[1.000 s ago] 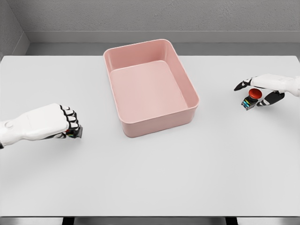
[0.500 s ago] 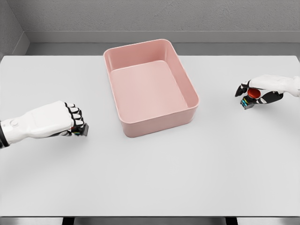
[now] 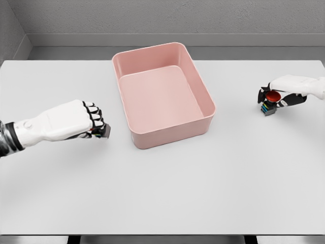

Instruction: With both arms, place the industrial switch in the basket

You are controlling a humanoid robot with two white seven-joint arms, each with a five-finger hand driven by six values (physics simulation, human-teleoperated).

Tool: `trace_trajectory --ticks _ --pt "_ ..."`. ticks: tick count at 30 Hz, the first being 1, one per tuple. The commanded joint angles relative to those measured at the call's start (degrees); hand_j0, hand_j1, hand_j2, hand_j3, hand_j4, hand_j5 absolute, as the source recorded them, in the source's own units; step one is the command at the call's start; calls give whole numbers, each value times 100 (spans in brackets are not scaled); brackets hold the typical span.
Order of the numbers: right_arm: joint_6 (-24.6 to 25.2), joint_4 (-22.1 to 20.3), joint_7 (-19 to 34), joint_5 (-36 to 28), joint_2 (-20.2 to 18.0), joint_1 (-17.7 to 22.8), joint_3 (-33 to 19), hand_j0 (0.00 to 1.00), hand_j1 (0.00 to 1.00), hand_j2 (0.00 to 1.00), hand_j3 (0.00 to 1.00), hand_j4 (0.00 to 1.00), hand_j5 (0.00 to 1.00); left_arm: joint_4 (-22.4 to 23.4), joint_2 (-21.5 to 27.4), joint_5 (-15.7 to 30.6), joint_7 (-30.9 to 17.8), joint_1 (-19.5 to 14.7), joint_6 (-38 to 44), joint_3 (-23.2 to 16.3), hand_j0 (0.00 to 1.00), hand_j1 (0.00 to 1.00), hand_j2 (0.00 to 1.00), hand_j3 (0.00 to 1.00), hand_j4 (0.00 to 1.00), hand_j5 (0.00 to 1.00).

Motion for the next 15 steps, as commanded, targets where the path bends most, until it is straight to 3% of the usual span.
trace_trajectory --ticks 1,15 --pt "13 -61 39 -41 -5 -18 -9 48 48 48 48 48 48 5 -104 21 -8 -44 3 -165 35 35 35 35 35 35" --pt "13 -641 145 -50 -49 -299 -26 47 47 47 47 47 47 5 -244 82 -8 -536 3 -165 35 35 35 35 35 35"
